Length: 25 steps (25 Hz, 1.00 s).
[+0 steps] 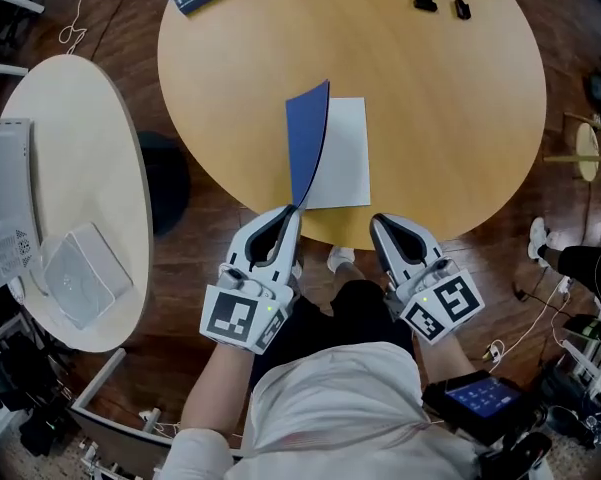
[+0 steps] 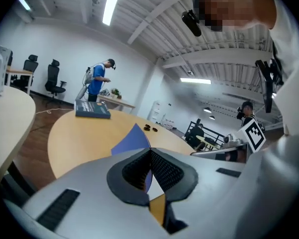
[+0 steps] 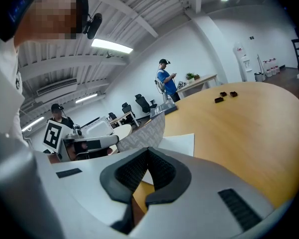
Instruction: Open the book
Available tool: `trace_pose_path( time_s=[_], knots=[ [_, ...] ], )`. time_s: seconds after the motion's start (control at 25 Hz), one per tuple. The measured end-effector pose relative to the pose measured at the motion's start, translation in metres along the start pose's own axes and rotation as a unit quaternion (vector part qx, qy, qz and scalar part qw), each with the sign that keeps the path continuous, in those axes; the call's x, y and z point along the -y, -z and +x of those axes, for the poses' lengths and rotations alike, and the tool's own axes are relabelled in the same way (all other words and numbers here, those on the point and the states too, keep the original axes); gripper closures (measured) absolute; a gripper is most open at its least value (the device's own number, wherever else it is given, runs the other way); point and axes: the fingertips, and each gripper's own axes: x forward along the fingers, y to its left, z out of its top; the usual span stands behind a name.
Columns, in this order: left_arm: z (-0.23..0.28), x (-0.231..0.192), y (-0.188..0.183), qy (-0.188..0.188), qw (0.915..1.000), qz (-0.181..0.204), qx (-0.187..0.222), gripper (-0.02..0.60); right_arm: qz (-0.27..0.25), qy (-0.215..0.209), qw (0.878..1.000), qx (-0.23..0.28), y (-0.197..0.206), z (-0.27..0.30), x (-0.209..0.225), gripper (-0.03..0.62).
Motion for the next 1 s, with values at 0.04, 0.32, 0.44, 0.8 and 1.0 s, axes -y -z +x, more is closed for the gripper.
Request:
trace_pose_path(
  time_s=[0.04,0.32,0.44,0.8,1.0],
  knots=[
    [-0.007,-0.009,-0.002,-0.011,0.9999,0.0,0.004,0.569,-0.001,-0.003,1.0,-0.002,0.001,0.004,-0.005,0.597],
    [-0.053,-0.07,0.005,-0.079,0.9969,-0.001,-0.002,0.569,-0.002,-0.014,1.0,-0.006,0.005,0.022,-0.03,0.597],
    [-0.061,-0.094,0.022,-0.103,0.9945,0.006,-0.018,0.569,-0.003,-0.012,1.0,-0.008,0.009,0.027,-0.035,0.597],
    [-0.063,-0.155,0.085,-0.159,0.984,-0.002,-0.08,0.569,-0.005,0.003,1.0,-0.016,0.018,0.03,-0.041,0.597],
    [-0.057,-0.173,0.113,-0.167,0.9802,-0.01,-0.107,0.569,-0.004,0.01,1.0,-0.02,0.026,0.029,-0.042,0.597]
  ],
)
